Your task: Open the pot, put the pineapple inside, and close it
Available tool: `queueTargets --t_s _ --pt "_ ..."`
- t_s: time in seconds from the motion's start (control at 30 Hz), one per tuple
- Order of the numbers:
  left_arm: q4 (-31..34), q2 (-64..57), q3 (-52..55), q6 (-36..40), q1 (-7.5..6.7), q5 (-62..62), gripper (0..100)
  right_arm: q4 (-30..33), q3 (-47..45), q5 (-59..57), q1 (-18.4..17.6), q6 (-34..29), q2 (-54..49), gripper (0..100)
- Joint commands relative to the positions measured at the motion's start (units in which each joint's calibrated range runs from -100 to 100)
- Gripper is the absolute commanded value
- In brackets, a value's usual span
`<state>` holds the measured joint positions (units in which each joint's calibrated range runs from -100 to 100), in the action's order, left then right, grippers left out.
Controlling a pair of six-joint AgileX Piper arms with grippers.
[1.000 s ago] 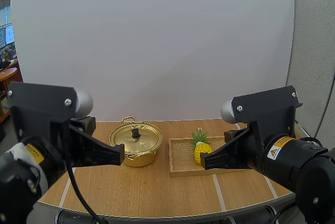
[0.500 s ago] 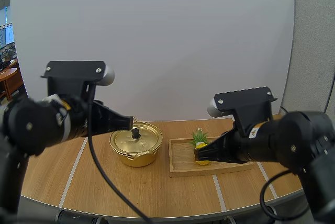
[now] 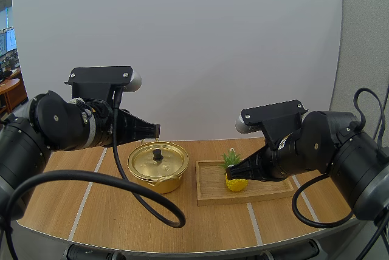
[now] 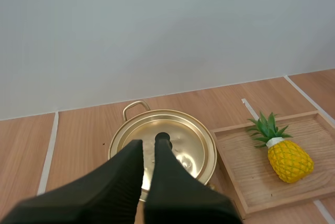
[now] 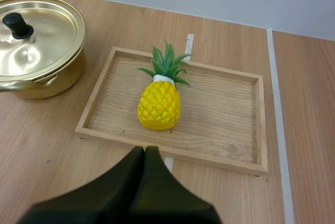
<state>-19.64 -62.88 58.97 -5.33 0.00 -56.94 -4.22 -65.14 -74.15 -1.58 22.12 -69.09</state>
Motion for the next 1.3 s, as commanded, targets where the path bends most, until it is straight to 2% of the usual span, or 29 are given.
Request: queueTargets --t_s 0.0,0.03,0.1,0.13,0.17,0.2,0.53,0.7,0.83,0.93,1.1,1.27 --pt "-1.1 0.1 -0.2 -1.4 0.03 3.4 51 0.7 0.6 4.6 0.2 0.2 0.0 23" --pt "-1.1 0.1 -0.2 -1.9 0.03 3.4 61 0.9 0.6 5.1 0.2 0.2 0.0 32" --pt "-1.1 0.1 -0.2 -3.0 0.03 3.4 85 1.2 0.6 6.5 0.2 0.2 0.0 57" --pt "-1.1 0.1 -0.2 -3.7 0.03 3.4 94 1.3 0.6 7.2 0.2 0.2 0.0 70" --pt "-1.1 0.1 -0.2 -4.4 0.03 3.4 100 1.3 0.6 7.5 0.2 0.2 0.0 82" --pt "-1.1 0.1 -0.2 -5.0 0.03 3.2 100 1.2 0.6 7.5 0.2 0.2 0.0 99" --pt "-1.1 0.4 -0.2 -6.9 0.03 -3.1 100 -0.5 0.6 8.4 0.2 0.2 0.0 100" --pt "-1.0 1.3 -0.2 -7.1 0.03 -1.8 100 -0.5 0.6 8.4 0.2 0.2 0.0 100" --pt "-0.9 1.2 -0.2 -7.1 0.03 4.0 100 -0.5 0.6 8.4 0.2 0.2 0.0 100" --pt "-0.6 1.2 -0.2 -7.3 0.03 2.0 100 -0.5 0.6 8.4 0.2 0.2 0.0 100" --pt "-0.9 1.3 -0.2 -12.5 0.03 -4.8 100 -0.5 0.6 8.4 0.2 0.2 0.0 100" --pt "-3.6 1.3 -0.2 -20.4 0.03 -5.4 100 -0.5 0.6 8.4 0.2 0.2 0.0 100"
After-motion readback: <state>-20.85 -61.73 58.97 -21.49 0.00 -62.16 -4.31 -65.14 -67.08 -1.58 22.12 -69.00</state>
